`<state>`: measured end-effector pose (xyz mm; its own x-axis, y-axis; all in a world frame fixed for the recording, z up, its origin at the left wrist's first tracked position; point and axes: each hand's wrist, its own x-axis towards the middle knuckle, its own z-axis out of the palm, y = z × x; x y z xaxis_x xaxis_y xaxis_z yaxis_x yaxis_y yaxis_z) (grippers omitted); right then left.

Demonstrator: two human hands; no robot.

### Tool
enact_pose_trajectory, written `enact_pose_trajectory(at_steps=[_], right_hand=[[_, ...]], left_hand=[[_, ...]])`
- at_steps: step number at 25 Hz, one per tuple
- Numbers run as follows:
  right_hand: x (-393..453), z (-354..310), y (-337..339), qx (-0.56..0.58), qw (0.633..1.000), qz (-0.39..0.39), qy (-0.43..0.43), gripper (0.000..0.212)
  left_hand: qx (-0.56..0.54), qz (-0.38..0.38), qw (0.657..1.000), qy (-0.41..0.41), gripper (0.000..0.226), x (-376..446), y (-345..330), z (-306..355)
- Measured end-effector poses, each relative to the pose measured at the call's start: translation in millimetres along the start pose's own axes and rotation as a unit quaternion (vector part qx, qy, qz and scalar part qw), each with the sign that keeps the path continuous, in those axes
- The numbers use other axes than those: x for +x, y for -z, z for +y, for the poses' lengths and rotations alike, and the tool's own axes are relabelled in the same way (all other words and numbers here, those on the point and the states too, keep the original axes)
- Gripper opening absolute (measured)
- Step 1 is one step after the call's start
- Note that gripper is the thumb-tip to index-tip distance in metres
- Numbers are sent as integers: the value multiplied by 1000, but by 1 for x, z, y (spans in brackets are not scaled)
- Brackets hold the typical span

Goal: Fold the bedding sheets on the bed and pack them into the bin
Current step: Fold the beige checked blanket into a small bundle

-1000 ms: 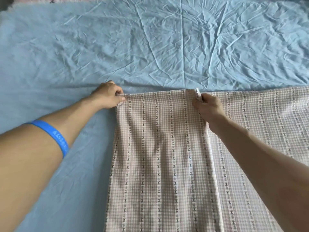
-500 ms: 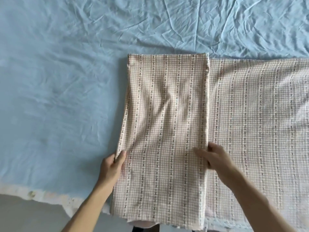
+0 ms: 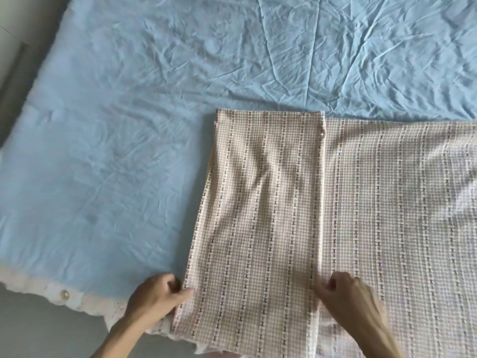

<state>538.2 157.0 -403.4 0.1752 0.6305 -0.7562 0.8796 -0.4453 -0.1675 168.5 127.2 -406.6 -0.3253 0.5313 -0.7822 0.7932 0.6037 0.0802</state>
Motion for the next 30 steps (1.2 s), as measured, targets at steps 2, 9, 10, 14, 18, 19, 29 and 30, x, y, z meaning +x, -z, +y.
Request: enact_pose_trajectory(at_steps=[2, 9, 10, 14, 18, 19, 29, 30], right_hand=[[10, -39, 27, -25, 979, 168, 109, 20], [147, -200, 78, -120, 910, 258, 302, 58], [176, -184, 80, -131, 917, 254, 279, 57], [223, -96, 77, -90, 956, 247, 128, 61], [202, -112, 72, -37, 966, 250, 48, 60], [183, -121, 62, -28, 962, 262, 71, 60], [6, -186, -54, 170, 955, 159, 183, 45], [13, -205, -36, 164, 954, 160, 193, 51]], left_hand=[[56, 172, 981, -66, 25, 13, 36, 38], [330, 175, 813, -446, 59, 122, 90, 186], [386, 146, 782, -467, 62, 144, 95, 194], [318, 154, 891, -285, 65, 220, 142, 226], [114, 213, 917, -319, 67, 215, 119, 233], [13, 238, 919, -315, 69, 208, 113, 227], [-379, -117, 909, -126, 45, 37, 16, 33], [-373, -104, 912, -135, 41, 18, 10, 24]])
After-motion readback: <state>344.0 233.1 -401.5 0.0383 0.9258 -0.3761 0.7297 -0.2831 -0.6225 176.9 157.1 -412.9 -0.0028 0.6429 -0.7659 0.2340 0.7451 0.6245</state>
